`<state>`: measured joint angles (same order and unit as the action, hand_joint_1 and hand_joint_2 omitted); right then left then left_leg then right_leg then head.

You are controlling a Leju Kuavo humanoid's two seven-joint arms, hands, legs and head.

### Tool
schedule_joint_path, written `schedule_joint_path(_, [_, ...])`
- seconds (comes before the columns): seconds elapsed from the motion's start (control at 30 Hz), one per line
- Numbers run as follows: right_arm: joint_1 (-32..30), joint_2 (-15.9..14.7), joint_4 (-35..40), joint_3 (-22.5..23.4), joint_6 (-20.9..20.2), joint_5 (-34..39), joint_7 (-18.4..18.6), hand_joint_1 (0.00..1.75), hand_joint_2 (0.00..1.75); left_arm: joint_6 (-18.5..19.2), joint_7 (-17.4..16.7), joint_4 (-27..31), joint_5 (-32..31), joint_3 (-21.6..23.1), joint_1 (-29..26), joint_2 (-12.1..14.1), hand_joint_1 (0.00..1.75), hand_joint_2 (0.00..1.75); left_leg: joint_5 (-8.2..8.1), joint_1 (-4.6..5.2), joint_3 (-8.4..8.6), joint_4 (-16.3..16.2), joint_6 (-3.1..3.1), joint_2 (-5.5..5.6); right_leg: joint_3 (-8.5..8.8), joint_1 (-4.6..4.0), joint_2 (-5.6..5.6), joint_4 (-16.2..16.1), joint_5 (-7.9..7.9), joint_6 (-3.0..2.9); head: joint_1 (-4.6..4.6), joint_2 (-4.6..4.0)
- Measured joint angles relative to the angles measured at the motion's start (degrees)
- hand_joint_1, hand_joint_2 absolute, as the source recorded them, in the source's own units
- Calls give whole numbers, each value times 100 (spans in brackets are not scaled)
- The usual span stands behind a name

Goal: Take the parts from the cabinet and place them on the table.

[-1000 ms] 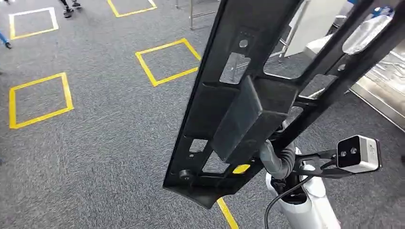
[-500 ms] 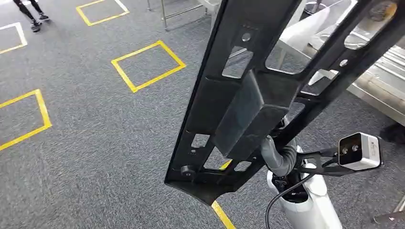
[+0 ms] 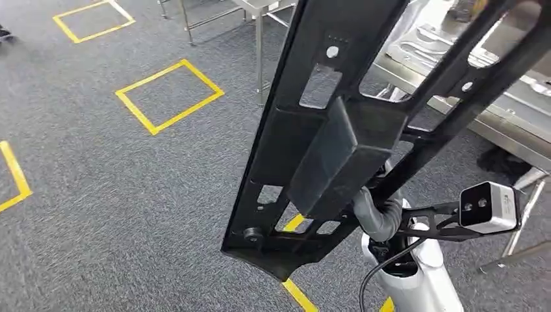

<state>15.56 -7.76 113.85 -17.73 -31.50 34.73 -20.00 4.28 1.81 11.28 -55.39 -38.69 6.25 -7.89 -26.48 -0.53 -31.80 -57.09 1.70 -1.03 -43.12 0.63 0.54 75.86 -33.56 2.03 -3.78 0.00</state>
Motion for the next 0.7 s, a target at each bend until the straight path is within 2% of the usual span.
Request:
schedule_joint_path(0.03, [-4, 0, 0, 0, -2, 0, 0, 166, 175, 2, 4, 0, 0, 2, 2, 0, 0, 175, -10, 0, 9, 0, -3, -54, -5, 12, -6, -15, 89, 8, 0, 0])
schedule_joint_path(0.07, [-4, 0, 0, 0, -2, 0, 0, 166, 175, -2, -2, 0, 0, 2, 5, 0, 0, 175, -25, 0, 21, -4, -16, -102, 127, 15, -32, -302, 301, 11, 0, 0])
schedule_joint_path(0.1, [-2, -2, 0, 2, -9, 0, 0, 166, 175, -24, -15, 0, -2, 2, 7, 0, 0, 175, -41, 0, 42, -5, -24, -149, 363, 14, -70, -771, 555, 1, 0, 0])
schedule_joint_path(0.13, [1, -2, 0, 0, -18, 2, 0, 166, 175, -37, -33, 0, -9, 2, 8, 0, 0, 175, -62, 0, 75, -6, -44, -188, 669, 10, -163, -1355, 812, -22, 0, 0])
schedule_joint_path(0.17, [9, -2, 0, 0, -22, 9, -2, 166, 175, -39, -42, 0, -26, 2, 8, 0, 0, 175, -80, 13, 96, -5, -69, -225, 865, -22, -403, -1772, 839, -60, 0, 0])
schedule_joint_path(0.2, [19, -2, 0, -2, -22, 11, -4, 166, 175, -39, -48, 0, -33, 2, 9, 0, 0, 175, -103, 54, 88, -23, -106, -265, 871, -77, -380, -1802, 836, -121, 0, 0])
schedule_joint_path(0.3, [16, -4, 0, -2, -20, 13, -7, 166, 175, -42, -63, 0, -33, 2, 28, 0, 0, 175, -131, 44, 135, 2, -188, -389, 846, -98, -214, -1789, 823, -202, 0, 0])
schedule_joint_path(0.33, [13, -4, 2, -2, -17, 15, -9, 166, 175, -42, -66, 0, -33, 2, 43, 0, 0, 175, -166, 51, 142, -13, -231, -399, 882, -39, -158, -1839, 852, -253, 0, 0])
schedule_joint_path(0.37, [24, -2, 2, -2, -20, 15, -13, 166, 175, -42, -66, 0, -35, 2, 45, 4, 0, 175, -259, 17, 104, -153, -263, -188, 903, -30, -119, -1861, 860, -277, -2, 0])
schedule_joint_path(0.4, [30, 0, 0, -2, -20, 15, -15, 166, 175, -39, -66, 0, -37, 2, 46, 4, 0, 175, -450, 3, -38, -467, -280, -46, 903, -25, -94, -1861, 856, -320, -2, 0])
schedule_joint_path(0.43, [18, 2, 0, -4, -20, 15, -20, 166, 175, -39, -68, 0, -39, 2, 35, 4, 0, 175, -692, -3, -277, -952, -297, 25, 903, -29, -43, -1860, 856, -325, 0, 0])
schedule_joint_path(0.47, [9, 2, -2, -4, -20, 15, -22, 166, 175, -37, -64, 0, -28, 0, 28, 4, 0, 175, -878, -3, -518, -1417, -311, 51, 899, -33, 11, -1858, 855, -326, -2, 0])
schedule_joint_path(0.5, [-2, 2, -11, -4, -22, 13, -24, 166, 175, -28, -52, 0, -30, 0, 35, 4, 0, 175, -969, -3, -705, -1766, -320, 54, 898, -39, 59, -1854, 855, -327, -2, 0])
schedule_joint_path(0.53, [-16, 2, -15, -4, -20, 13, -28, 166, 175, -30, -57, 0, -37, 0, 58, 4, 0, 175, -896, -3, -777, -1860, -319, 55, 904, -41, 119, -1850, 854, -326, -2, 0])
schedule_joint_path(0.57, [-19, 2, -15, -4, -22, 11, -28, 166, 175, -28, -63, 0, -42, 0, 65, 4, 0, 175, -689, -4, -695, -1636, -308, 58, 912, -41, 181, -1845, 852, -323, -2, 0])
schedule_joint_path(0.6, [-19, 2, -15, -4, -22, 11, -28, 166, 175, -31, -63, 0, -42, 2, 64, 4, 0, 175, -421, -6, -513, -1216, -291, 70, 921, -40, 249, -1839, 848, -316, -2, 0])
schedule_joint_path(0.63, [-19, 2, -15, -4, -22, 13, -37, 166, 175, -33, -70, 0, -42, 0, 67, 7, 0, 175, -142, -12, -281, -694, -270, 132, 931, -39, 312, -1828, 841, -304, -2, 0])
schedule_joint_path(0.67, [-20, 2, -15, -4, -22, 13, -44, 166, 175, -31, -70, 0, -46, 2, 44, 9, 0, 175, 31, -18, -94, -236, -242, 321, 925, -32, 366, -1813, 831, -287, -2, 0])
schedule_joint_path(0.7, [-23, 0, -17, -2, -24, 13, -48, 166, 175, -33, -70, 0, -48, 2, 33, 17, 0, 175, -62, -28, -40, -104, -214, 492, 888, -67, 417, -1778, 827, -248, 0, 0])
